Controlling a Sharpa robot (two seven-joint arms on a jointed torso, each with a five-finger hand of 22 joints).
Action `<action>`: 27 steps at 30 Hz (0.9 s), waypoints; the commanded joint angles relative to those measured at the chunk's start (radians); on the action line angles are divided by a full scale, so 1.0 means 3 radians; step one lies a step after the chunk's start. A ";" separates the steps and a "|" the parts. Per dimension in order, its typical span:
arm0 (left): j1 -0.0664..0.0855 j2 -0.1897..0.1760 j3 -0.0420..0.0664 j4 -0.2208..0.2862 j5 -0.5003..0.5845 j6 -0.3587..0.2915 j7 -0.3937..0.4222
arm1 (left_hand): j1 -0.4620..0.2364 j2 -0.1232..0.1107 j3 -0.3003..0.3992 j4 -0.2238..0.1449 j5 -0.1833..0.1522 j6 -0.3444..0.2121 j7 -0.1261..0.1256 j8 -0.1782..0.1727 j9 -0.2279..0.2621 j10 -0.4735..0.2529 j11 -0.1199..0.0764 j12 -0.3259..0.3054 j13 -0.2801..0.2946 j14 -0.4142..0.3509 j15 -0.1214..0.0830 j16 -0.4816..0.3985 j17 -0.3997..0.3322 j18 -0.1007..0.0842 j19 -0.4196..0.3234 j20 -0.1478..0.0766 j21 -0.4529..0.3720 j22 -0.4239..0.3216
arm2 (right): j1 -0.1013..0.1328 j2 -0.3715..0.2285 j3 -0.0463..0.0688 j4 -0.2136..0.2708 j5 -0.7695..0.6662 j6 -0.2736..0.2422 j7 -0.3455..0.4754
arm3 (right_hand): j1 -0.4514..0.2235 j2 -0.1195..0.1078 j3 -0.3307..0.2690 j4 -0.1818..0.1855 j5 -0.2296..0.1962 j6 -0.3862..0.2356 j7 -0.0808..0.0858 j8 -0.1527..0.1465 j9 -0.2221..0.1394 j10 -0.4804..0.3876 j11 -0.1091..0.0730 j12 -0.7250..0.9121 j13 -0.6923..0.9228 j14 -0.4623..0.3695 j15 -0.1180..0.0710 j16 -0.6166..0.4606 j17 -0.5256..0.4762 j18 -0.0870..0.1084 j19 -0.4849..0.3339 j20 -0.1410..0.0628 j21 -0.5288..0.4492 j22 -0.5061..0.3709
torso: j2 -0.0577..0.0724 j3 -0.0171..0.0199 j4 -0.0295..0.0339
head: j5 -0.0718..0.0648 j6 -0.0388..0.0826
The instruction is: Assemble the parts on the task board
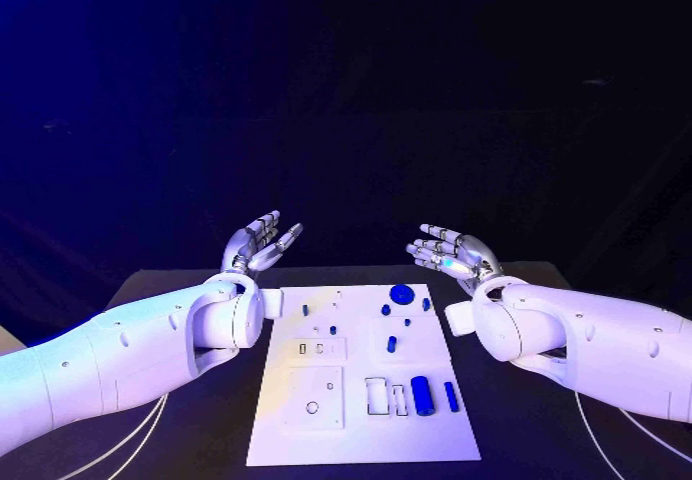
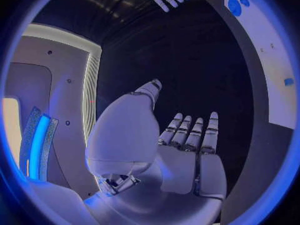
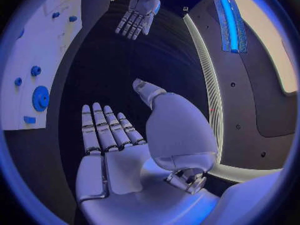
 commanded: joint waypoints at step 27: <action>0.0039 -0.0564 0.0053 0.0693 -0.0208 0.0229 0.0075 | 0.0289 -0.0149 -0.0443 0.0186 0.0060 -0.0202 0.0173 -0.0137 -0.0069 -0.0335 0.0059 -0.0009 -0.0025 -0.0209 -0.0114 -0.0001 -0.0066 0.0141 -0.0371 -0.0014 -0.0018 -0.0025 | 0.0441 -0.0042 -0.0056 -0.0256 -0.3648 0.0684 -0.0877 | 0.0446 -0.0147 0.0206 -0.0109 -0.0194 0.1798 0.0216 0.0411 0.0233 0.1777 -0.0306 0.0079 0.0048 0.1723 -0.0388 0.0393 0.0186 0.0279 0.1718 -0.0196 0.0468 0.0097 | 0.0333 0.0052 0.0139 | -0.0107 0.0045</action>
